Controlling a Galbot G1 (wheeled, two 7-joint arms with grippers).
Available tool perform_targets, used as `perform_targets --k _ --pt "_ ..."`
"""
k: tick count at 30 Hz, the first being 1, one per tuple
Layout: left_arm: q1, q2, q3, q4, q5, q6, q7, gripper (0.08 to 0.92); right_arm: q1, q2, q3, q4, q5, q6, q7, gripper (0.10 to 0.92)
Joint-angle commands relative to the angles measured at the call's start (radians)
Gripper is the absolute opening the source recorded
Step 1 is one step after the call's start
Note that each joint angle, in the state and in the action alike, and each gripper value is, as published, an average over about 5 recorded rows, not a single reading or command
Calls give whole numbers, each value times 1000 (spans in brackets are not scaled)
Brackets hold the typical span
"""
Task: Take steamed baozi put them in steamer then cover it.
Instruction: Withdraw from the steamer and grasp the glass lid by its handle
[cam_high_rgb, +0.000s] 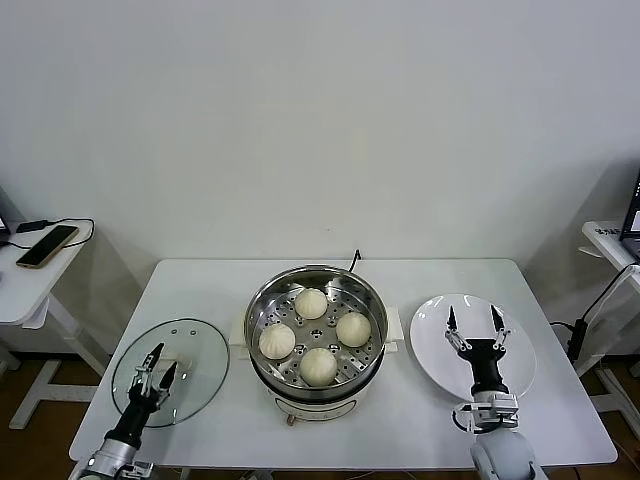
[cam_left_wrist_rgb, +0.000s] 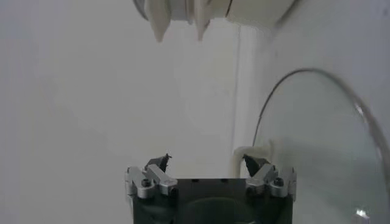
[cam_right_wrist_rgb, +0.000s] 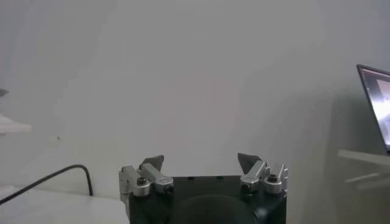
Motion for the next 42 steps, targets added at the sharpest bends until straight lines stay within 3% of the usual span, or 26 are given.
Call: perform_targets --k 1,18,32,38,42 --pt "-66 -4 14 40 114 60 4 823 -23 12 19 1 -7 4 -5 823" --pt "-125 -15 33 51 87 117 64 806 -45 20 51 10 -16 14 -13 823" --pt "-130 -11 43 69 -3 94 83 420 -46 23 48 27 -21 13 -11 823" --pt "-81 -1 16 -51 -75 91 84 248 -47 28 47 28 -26 14 -11 823" --pt "-40 8 -19 -178 -102 103 91 198 -46 34 46 29 -31 15 -11 823"
